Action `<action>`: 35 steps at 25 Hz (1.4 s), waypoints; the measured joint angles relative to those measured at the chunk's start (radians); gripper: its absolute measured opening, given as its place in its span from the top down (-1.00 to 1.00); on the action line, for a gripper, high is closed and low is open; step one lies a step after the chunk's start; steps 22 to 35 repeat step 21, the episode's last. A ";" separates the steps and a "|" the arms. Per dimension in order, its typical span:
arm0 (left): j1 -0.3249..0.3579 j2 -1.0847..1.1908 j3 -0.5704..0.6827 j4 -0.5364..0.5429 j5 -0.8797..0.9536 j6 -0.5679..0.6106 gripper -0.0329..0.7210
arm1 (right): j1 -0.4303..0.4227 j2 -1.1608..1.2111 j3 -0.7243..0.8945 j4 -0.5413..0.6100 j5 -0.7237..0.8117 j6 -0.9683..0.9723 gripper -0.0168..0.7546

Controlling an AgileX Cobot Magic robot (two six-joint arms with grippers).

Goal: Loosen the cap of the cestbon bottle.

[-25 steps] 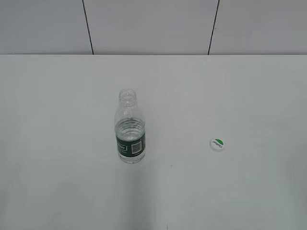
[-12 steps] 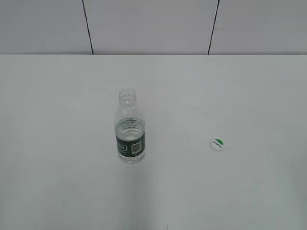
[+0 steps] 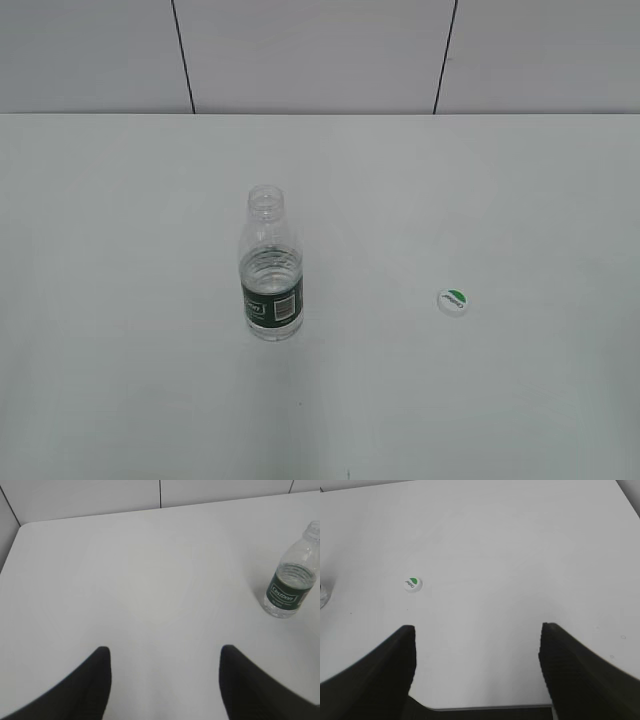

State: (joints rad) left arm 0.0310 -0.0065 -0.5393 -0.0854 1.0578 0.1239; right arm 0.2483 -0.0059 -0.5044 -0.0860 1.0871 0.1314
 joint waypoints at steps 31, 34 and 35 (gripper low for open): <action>0.005 0.000 0.000 0.000 0.000 0.000 -0.19 | -0.173 0.000 0.000 0.000 0.000 0.000 -0.57; 0.005 0.000 0.000 0.000 0.000 0.000 -0.19 | -0.173 0.000 0.000 0.000 0.000 0.000 -0.57; 0.005 0.000 0.000 0.000 0.000 0.000 -0.19 | -0.173 0.000 0.000 0.000 0.000 0.000 -0.57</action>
